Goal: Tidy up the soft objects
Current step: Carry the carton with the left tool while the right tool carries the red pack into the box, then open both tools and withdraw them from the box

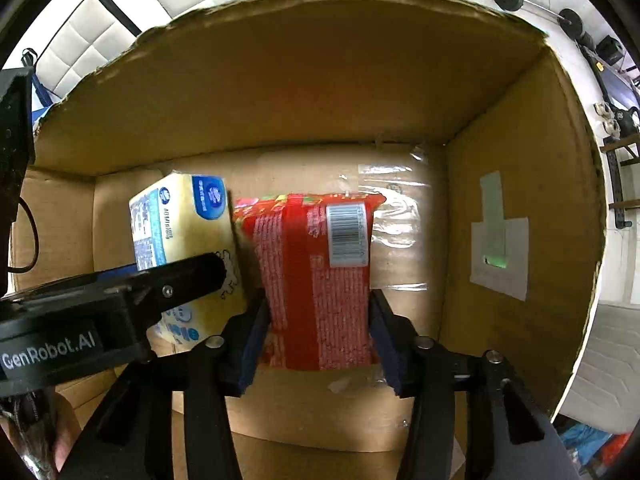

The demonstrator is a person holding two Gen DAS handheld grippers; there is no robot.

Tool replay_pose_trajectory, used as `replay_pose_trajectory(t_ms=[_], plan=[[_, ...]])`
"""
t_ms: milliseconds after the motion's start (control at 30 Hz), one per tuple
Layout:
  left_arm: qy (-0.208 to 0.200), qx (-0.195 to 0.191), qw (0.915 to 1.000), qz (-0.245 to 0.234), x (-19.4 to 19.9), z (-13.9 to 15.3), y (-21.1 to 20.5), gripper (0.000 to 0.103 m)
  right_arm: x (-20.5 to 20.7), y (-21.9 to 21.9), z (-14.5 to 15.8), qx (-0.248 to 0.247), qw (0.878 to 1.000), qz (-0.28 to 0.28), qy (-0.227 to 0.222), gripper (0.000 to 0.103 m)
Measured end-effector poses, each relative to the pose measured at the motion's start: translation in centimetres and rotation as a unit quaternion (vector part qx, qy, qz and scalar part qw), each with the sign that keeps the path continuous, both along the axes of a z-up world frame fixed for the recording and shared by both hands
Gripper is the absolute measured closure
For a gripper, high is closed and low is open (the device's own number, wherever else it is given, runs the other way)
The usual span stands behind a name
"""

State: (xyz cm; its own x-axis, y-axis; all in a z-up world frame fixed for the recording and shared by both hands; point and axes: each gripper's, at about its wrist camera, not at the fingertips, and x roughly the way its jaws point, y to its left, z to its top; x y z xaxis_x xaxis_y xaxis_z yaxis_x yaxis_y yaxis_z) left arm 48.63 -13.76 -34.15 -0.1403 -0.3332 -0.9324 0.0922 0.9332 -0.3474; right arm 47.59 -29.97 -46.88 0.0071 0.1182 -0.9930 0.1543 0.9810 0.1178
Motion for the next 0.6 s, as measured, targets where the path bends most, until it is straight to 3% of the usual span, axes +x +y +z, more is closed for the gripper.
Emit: replay_pose_trajectory(t_ms=[133, 333, 400, 467, 533, 600], plan=[[-0.020, 0.008, 0.9998, -0.003, -0.8, 2.2, 0.1, 0.032, -0.5, -0.4, 0.5, 0.002, 1.000, 0.001, 0.001, 0.045], [-0.059, 0.031, 0.9978, -0.004, -3.7, 6.2, 1.3, 0.014, -3.1, 0.5, 3.2, -0.012, 1.000, 0.009, -0.006, 0.040], [-0.077, 0.043, 0.9961, -0.002, -4.8, 7.2, 1.9, 0.010, -3.7, 1.3, 4.1, -0.021, 1.000, 0.014, -0.010, 0.024], [-0.096, 0.055, 0.9939, 0.003, -5.8, 7.2, 2.7, 0.002, -4.8, 1.5, 5.0, -0.025, 0.999, 0.017, -0.016, 0.016], [-0.116, 0.064, 0.9911, 0.011, -6.9, 7.6, 3.9, 0.002, -5.9, 1.7, 5.8, -0.027, 0.999, 0.018, -0.022, 0.013], [-0.132, 0.068, 0.9887, 0.014, -7.5, 8.2, 4.3, 0.001, -7.2, 2.1, 7.0, -0.029, 0.999, 0.014, -0.032, 0.000]])
